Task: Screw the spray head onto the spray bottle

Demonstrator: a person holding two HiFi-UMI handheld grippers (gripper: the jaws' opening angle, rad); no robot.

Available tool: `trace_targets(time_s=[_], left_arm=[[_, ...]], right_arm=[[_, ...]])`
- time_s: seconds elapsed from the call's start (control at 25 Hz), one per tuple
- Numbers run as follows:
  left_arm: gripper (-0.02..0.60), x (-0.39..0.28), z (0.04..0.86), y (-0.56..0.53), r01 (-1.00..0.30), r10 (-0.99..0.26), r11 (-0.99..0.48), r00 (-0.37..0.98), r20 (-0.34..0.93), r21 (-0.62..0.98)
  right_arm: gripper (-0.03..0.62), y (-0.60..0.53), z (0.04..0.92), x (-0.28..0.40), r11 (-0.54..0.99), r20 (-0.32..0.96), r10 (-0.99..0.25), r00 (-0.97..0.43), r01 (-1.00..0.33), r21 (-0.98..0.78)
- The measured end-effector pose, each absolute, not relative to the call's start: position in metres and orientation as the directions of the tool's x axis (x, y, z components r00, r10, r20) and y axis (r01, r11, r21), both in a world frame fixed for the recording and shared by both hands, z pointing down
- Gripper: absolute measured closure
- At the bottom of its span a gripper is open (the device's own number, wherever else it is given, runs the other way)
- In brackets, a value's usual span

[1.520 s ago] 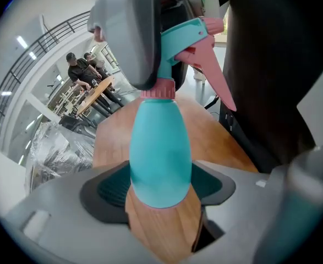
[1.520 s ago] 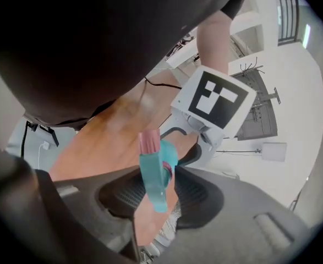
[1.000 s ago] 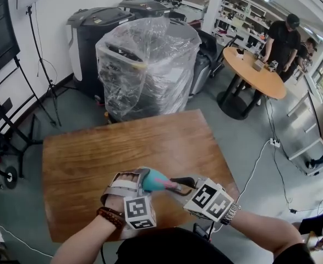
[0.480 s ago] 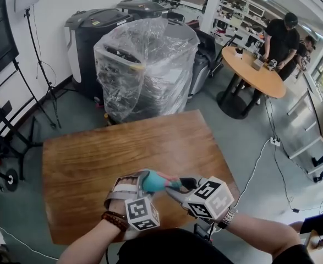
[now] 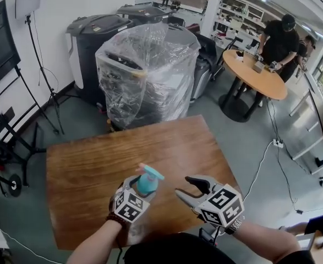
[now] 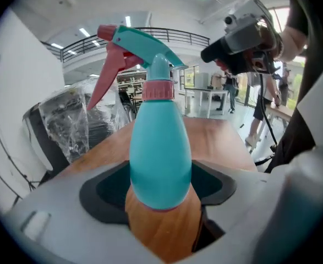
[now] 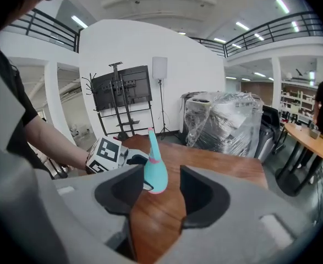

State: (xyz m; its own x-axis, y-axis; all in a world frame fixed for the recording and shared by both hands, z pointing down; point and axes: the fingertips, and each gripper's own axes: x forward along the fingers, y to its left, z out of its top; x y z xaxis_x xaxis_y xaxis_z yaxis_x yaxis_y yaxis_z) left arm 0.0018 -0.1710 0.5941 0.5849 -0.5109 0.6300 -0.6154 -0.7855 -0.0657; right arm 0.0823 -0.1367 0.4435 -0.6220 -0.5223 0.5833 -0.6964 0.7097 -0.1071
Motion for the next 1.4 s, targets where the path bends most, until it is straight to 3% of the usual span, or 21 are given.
trace_targets(time_s=[0.4, 1.08, 1.2, 1.4], left_arm=[[0.21, -0.013, 0.623, -0.211, -0.764, -0.627, -0.646, 0.532, 0.569, 0.003], [0.206, -0.008, 0.652, -0.215, -0.775, -0.636, -0.632, 0.525, 0.566, 0.008], [0.167, -0.01, 0.654, -0.213, -0.77, -0.62, -0.637, 0.524, 0.584, 0.015], [0.166, -0.021, 0.632, -0.2, -0.769, -0.631, -0.64, 0.529, 0.567, 0.005]], right_arm=[[0.43, -0.123, 0.454, 0.085, 0.675, 0.59, -0.553, -0.588, -0.732, -0.097], [0.442, -0.121, 0.464, 0.093, 0.652, 0.591, -0.567, -0.574, -0.751, -0.105], [0.442, -0.12, 0.464, 0.09, 0.653, 0.587, -0.566, -0.579, -0.75, -0.109], [0.448, -0.124, 0.466, 0.081, 0.655, 0.565, -0.574, -0.593, -0.746, -0.118]])
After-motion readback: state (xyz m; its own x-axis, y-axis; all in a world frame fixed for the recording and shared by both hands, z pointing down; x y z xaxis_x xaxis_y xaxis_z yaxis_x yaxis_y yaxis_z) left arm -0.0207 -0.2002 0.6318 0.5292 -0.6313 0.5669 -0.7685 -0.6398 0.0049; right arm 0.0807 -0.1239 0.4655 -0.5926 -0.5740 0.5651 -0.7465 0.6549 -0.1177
